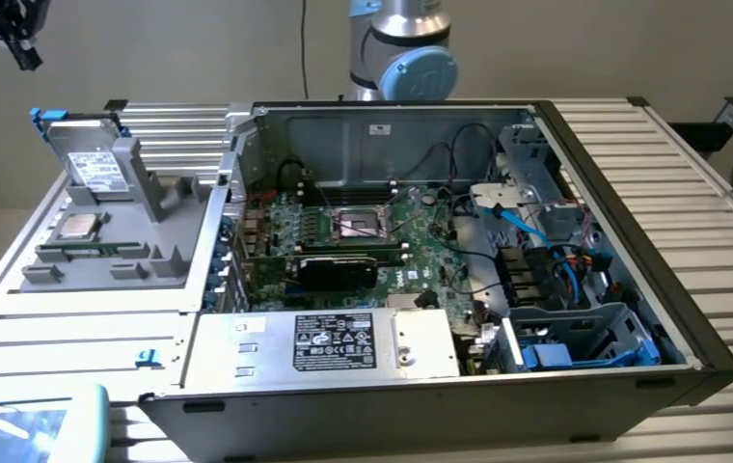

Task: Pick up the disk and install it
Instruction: 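Reach for the disk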

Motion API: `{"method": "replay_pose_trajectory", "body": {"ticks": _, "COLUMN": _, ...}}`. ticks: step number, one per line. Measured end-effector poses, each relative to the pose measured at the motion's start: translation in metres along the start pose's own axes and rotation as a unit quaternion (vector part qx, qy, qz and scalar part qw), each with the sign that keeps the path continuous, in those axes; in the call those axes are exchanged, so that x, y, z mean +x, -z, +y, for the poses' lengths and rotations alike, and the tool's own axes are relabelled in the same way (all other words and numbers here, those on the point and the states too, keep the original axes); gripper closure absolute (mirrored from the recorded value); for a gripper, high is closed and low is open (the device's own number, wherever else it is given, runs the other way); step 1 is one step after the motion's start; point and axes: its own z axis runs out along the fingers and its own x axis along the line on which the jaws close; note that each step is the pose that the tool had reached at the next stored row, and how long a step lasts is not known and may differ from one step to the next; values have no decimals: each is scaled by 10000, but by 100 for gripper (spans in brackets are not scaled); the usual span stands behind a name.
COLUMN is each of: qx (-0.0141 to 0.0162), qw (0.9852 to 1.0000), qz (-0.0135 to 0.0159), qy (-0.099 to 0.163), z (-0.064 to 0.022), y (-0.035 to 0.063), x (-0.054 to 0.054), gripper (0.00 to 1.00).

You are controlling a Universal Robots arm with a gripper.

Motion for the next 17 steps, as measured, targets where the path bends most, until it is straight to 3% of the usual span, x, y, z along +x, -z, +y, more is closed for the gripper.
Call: {"method": "replay_pose_trajectory", "body": {"ticks": 17, "qx": 0, "qw": 10000, "qz": 0, "qy": 1, "z": -2, "y": -30, "x": -1, "gripper": 89}}
